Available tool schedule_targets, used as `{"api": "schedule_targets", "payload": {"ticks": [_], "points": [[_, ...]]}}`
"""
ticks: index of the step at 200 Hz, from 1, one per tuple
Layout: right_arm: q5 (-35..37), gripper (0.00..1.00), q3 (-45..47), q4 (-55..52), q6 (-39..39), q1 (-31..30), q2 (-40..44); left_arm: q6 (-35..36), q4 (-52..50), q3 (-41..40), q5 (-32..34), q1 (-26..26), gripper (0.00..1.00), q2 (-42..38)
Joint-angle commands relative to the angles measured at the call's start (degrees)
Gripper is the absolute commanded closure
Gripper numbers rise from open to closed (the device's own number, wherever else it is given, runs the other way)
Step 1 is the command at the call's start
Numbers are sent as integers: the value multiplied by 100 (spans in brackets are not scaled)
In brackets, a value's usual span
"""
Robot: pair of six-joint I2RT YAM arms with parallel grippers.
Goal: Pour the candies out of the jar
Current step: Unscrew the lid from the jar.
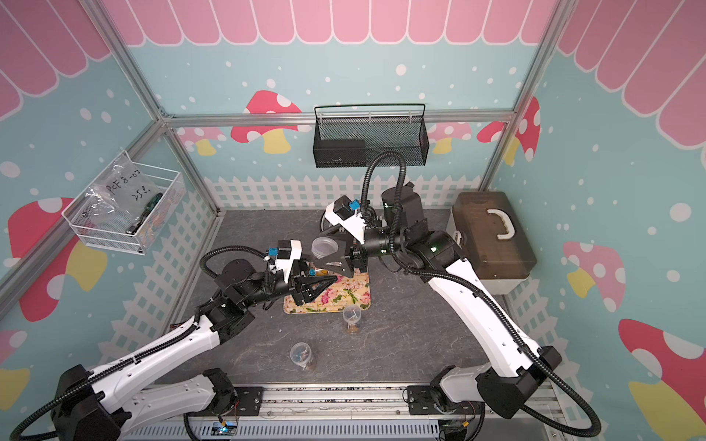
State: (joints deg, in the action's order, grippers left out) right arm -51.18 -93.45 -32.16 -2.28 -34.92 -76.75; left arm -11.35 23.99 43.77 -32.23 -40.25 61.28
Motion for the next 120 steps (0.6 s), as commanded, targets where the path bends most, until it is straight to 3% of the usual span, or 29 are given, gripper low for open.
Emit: {"api": "schedule_targets", "payload": {"ticks": [1, 47, 70, 120], "points": [[32, 17, 173, 486, 227, -14, 407, -79, 59, -26, 199, 17, 48, -92], [1011, 16, 375, 632, 1577, -16, 638, -34, 33, -50, 217, 17, 48, -97], [1360, 18, 726, 600, 1739, -15, 813, -3, 14, -96, 242, 17, 48, -99], [1420, 20, 725, 704, 2487, -73, 738, 50, -14, -94, 261, 13, 48, -47]]}}
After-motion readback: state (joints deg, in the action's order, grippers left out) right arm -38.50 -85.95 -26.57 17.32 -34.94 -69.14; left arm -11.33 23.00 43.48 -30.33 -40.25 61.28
